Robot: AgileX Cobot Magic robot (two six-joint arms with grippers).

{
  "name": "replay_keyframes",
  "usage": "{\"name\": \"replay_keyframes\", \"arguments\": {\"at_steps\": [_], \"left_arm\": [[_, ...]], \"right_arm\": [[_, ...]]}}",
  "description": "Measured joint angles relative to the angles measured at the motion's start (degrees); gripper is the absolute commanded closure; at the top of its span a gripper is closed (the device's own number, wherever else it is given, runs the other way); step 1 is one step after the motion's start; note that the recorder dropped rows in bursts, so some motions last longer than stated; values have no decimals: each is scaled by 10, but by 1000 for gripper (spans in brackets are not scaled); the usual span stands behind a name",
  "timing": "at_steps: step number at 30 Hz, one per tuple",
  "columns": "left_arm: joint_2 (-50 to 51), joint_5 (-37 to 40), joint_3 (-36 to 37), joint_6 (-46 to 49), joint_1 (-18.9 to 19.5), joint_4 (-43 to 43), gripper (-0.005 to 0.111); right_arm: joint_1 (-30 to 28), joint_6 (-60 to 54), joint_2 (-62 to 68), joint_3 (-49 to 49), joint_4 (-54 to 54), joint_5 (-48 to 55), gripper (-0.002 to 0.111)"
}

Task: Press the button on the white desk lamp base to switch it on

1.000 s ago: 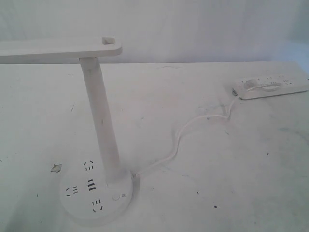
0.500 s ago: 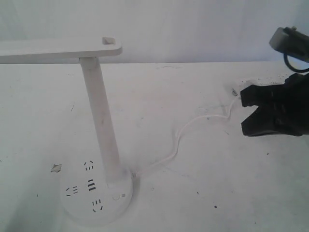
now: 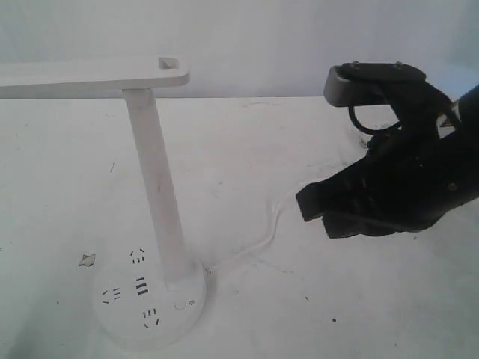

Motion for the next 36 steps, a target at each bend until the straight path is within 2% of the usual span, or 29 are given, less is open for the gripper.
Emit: {"name": "replay_keyframes", "arguments": {"at_steps": [6,13,19,29,36], "left_arm": [[0,0,0,0,0,0,107],[0,0,0,0,0,0,107],[0,0,0,0,0,0,107],[0,0,0,0,0,0,107],[0,0,0,0,0,0,107]], "right_arm": [[75,43,31,-23,-1,-16,108],[140,48,102,-24,80,-96,108],[150,70,157,-26,143,-168,108],[151,189,205,-25,148,-244,108],[151,229,228,2,151,-283,108]]}}
